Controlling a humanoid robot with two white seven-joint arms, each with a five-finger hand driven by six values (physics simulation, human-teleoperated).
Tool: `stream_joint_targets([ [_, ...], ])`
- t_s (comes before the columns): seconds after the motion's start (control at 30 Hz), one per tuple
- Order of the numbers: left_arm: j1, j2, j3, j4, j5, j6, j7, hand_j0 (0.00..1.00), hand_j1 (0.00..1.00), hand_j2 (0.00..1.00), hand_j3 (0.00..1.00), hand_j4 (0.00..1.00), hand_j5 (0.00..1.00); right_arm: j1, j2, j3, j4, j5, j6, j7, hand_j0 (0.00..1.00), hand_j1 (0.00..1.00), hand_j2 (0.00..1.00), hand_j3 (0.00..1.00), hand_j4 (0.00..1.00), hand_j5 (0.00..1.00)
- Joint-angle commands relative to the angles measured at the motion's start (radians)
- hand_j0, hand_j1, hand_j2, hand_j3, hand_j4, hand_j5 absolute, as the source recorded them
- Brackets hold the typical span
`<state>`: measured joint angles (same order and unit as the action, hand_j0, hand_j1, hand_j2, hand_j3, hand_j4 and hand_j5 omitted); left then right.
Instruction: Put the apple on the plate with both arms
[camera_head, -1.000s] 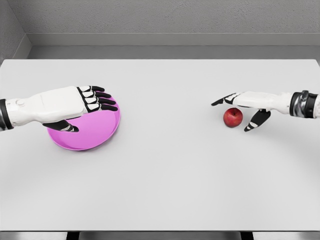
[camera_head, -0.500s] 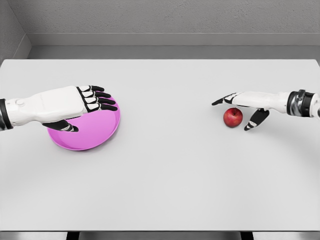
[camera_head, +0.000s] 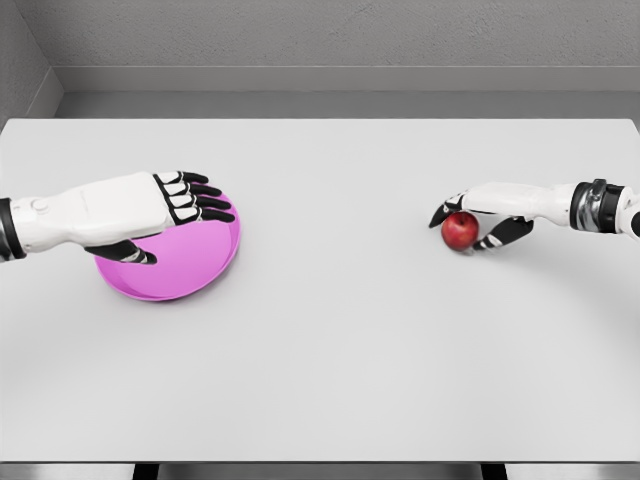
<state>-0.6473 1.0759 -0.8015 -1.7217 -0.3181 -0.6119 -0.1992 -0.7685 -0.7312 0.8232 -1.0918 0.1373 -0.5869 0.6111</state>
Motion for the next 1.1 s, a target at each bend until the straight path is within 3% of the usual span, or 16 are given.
stream_joint_targets([
  [0.0, 0.002, 0.001, 0.001, 0.001, 0.007, 0.001, 0.0, 1.0, 1.0, 1.0, 1.0, 1.0, 1.0, 0.0, 0.0, -0.001, 0.0, -0.008, -0.013, 0.0, 0.51, 0.51, 0.51, 0.51, 0.51, 0.51],
  [0.07, 0.002, 0.001, 0.001, 0.001, 0.007, 0.001, 0.001, 1.0, 1.0, 1.0, 1.0, 1.0, 1.0, 0.0, 0.0, -0.001, 0.0, -0.01, -0.017, 0.0, 0.47, 0.47, 0.47, 0.47, 0.47, 0.47],
  [0.17, 0.0, 0.001, 0.001, 0.001, 0.007, 0.001, 0.0, 1.0, 1.0, 1.0, 1.0, 1.0, 1.0, 0.0, 0.0, -0.004, 0.0, -0.015, -0.024, 0.0, 0.3, 0.3, 0.3, 0.3, 0.3, 0.3],
  [0.3, 0.0, 0.001, 0.001, 0.001, 0.007, 0.001, 0.001, 1.0, 1.0, 1.0, 1.0, 1.0, 1.0, -0.009, 0.013, -0.004, -0.013, -0.062, -0.024, 0.0, 0.31, 0.31, 0.31, 0.31, 0.31, 0.31],
  [0.4, 0.0, 0.001, 0.001, 0.001, 0.007, 0.001, 0.0, 1.0, 1.0, 1.0, 1.0, 1.0, 1.0, -0.015, 0.069, 0.007, -0.103, -0.076, -0.024, 0.0, 0.31, 0.31, 0.31, 0.31, 0.31, 0.31],
  [0.57, 0.0, 0.002, 0.001, 0.001, 0.007, 0.001, 0.001, 1.0, 1.0, 1.0, 1.0, 1.0, 1.0, -0.08, 0.188, 0.145, -0.223, -0.076, -0.024, 0.0, 0.32, 0.32, 0.32, 0.32, 0.32, 0.32],
  [0.63, 0.0, 0.002, 0.001, 0.001, 0.007, 0.001, 0.001, 1.0, 1.0, 1.0, 1.0, 1.0, 1.0, -0.08, 0.185, 0.154, -0.276, -0.076, -0.024, 0.0, 0.34, 0.34, 0.34, 0.34, 0.34, 0.34],
  [0.77, 0.0, 0.002, 0.001, 0.001, 0.007, 0.001, 0.001, 1.0, 1.0, 1.0, 1.0, 1.0, 1.0, -0.077, 0.162, 0.149, -0.276, -0.079, -0.024, 0.0, 0.34, 0.34, 0.34, 0.34, 0.34, 0.34],
  [0.8, 0.0, 0.002, 0.001, 0.001, 0.007, 0.001, 0.001, 1.0, 1.0, 1.0, 1.0, 1.0, 1.0, -0.077, 0.162, 0.146, -0.276, -0.079, -0.024, 0.0, 0.45, 0.45, 0.45, 0.45, 0.45, 0.45],
  [0.83, 0.002, 0.001, 0.001, 0.001, 0.007, 0.001, 0.0, 1.0, 1.0, 1.0, 1.0, 1.0, 1.0, -0.08, 0.162, 0.145, -0.276, -0.077, -0.024, 0.0, 0.98, 0.98, 0.98, 0.98, 0.98, 0.98],
  [1.07, 0.002, 0.001, 0.001, -0.001, 0.007, 0.001, 0.001, 1.0, 1.0, 1.0, 1.0, 1.0, 1.0, -0.075, 0.144, 0.125, -0.273, -0.077, -0.024, 0.0, 1.0, 1.0, 1.0, 1.0, 1.0, 1.0],
])
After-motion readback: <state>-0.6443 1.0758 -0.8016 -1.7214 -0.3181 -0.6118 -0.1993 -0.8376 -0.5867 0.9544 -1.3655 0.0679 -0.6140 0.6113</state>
